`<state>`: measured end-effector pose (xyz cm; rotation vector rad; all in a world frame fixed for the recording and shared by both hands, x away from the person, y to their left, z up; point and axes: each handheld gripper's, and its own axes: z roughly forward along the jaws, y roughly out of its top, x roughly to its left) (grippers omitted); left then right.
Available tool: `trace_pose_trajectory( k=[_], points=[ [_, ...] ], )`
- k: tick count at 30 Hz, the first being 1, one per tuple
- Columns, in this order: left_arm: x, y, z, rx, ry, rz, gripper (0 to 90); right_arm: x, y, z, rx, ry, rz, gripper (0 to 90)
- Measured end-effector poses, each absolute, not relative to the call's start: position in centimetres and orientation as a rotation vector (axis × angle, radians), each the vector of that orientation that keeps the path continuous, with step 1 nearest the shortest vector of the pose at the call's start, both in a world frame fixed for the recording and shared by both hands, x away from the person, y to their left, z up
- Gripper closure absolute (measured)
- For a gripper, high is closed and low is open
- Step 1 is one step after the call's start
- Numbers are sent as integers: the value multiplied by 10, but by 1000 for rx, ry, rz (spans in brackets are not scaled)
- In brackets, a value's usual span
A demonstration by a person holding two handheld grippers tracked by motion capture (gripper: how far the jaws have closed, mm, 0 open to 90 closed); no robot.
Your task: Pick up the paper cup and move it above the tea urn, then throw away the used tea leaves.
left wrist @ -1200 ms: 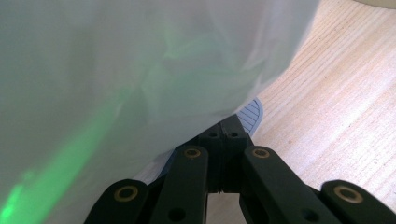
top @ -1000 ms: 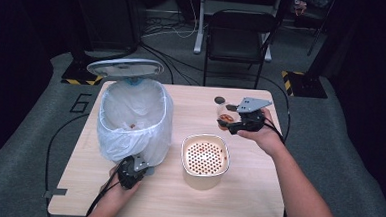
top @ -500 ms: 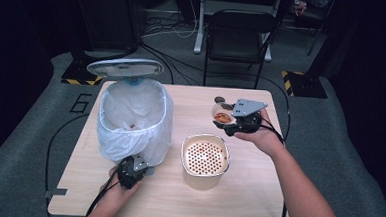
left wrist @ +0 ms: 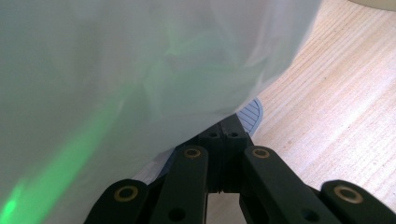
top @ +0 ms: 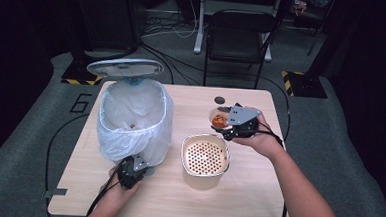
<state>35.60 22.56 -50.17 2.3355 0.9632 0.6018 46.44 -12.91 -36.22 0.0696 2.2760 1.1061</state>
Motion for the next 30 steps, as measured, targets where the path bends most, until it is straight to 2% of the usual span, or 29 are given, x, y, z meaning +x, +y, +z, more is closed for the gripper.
trace_pose_trajectory(
  k=[21,30],
  points=[
    [356,226,-501,2343,965,604,900,442,-118,-371,-174,2205,932,361],
    [356,226,-501,2349,961,600,900,422,-112,-376,-341,2101,750,364]
  ],
)
